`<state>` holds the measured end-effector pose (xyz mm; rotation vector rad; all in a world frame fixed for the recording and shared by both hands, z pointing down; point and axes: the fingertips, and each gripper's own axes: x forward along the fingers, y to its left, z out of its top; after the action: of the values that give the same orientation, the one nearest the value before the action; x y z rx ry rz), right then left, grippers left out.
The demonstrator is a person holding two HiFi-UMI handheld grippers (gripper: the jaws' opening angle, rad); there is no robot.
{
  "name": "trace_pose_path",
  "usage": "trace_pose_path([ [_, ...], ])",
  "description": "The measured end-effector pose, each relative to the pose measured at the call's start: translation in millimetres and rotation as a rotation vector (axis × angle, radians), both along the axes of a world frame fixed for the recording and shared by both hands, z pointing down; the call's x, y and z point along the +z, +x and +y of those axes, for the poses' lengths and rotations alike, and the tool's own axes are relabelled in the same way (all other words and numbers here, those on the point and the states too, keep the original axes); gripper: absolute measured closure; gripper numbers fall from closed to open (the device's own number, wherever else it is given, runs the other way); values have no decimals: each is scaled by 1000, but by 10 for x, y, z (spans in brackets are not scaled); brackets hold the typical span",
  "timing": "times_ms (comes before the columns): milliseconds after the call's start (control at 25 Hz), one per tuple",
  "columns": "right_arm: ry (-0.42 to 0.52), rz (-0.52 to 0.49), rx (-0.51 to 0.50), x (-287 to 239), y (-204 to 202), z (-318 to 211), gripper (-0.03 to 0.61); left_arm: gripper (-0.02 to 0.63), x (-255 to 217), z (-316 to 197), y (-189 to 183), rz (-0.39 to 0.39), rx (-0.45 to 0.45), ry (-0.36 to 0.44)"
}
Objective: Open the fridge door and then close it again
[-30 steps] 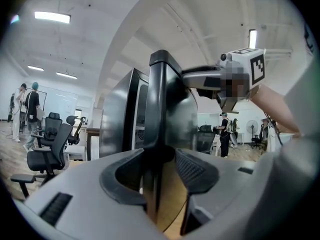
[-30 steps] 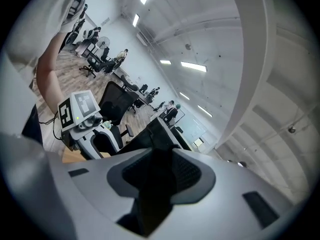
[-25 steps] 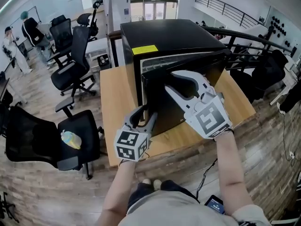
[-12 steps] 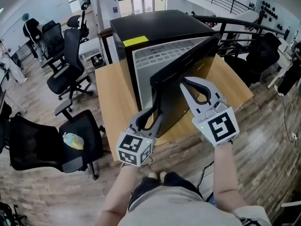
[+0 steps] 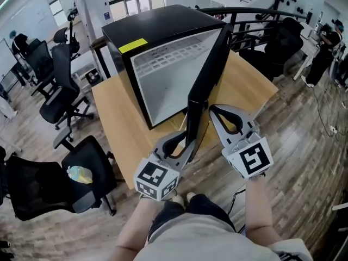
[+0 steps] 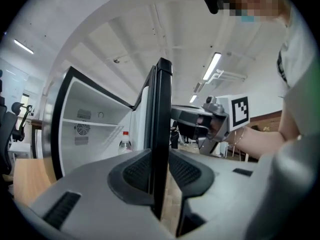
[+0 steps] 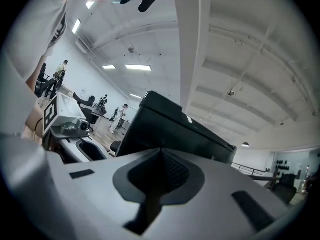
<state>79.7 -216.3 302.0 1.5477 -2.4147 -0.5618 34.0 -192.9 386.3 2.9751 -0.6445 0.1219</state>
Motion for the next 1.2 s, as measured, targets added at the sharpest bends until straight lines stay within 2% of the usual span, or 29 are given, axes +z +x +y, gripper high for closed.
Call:
trace_pose_path([
  [280,-53,-57,90,295,343,351,578,532,-19,304,348,6,96,3],
  [360,-55,-79,118,354,483,471,578,555,-57,419,484,16,116,14],
  [480,-73,-117,147,455,676,658,578,557,-65,570,699,40,144,20],
  [760,-94,-181,220,584,1054,1088,578,568,-43,819,1156,24,141,32],
  [1200,-128,-221,319,731,1599,1507,578,578,-45,1098,1871,12,178,43],
])
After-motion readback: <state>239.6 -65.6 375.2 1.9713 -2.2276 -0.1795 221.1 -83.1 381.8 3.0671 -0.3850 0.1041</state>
